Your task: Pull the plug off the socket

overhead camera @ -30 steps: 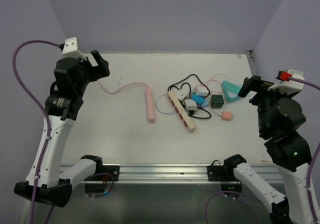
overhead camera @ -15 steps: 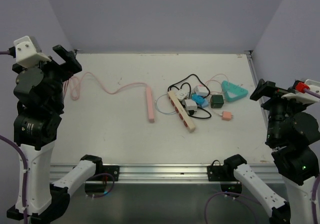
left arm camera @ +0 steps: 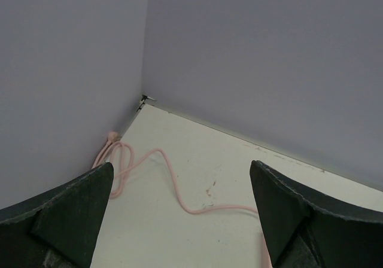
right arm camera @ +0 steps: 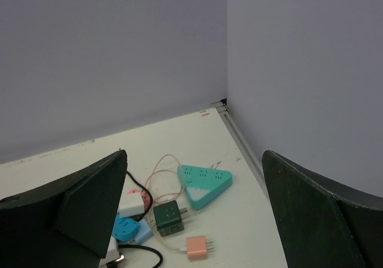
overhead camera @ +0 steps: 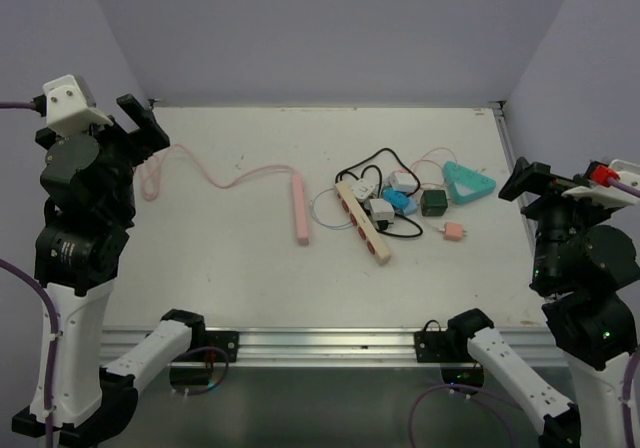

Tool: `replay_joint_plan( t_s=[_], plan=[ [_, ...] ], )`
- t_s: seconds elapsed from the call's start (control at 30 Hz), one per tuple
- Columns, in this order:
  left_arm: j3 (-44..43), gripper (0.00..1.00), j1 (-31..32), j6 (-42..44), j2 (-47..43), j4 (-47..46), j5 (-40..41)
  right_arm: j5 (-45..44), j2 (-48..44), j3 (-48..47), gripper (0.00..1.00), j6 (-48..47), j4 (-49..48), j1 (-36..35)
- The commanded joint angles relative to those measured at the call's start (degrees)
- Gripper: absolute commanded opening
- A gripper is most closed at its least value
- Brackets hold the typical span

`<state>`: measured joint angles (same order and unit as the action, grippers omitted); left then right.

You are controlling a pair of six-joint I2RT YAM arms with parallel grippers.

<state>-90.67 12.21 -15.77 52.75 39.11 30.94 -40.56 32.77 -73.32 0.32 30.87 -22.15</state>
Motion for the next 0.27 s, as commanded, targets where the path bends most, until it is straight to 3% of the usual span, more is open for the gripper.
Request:
replay_joint_plan(
  t_s=[0.0,0.23],
  plan=[
    [0.8,1.00,0.5,1.1,-0.1,-0.3,1.0,1.4,0.9,0.5,0.99,1.6,-2.5,0.0],
    [2.1,1.00,1.4,2.1,-0.4,-1.3,1.6,2.0,0.9,0.8,0.99,2.3,-3.0,0.0]
  ],
)
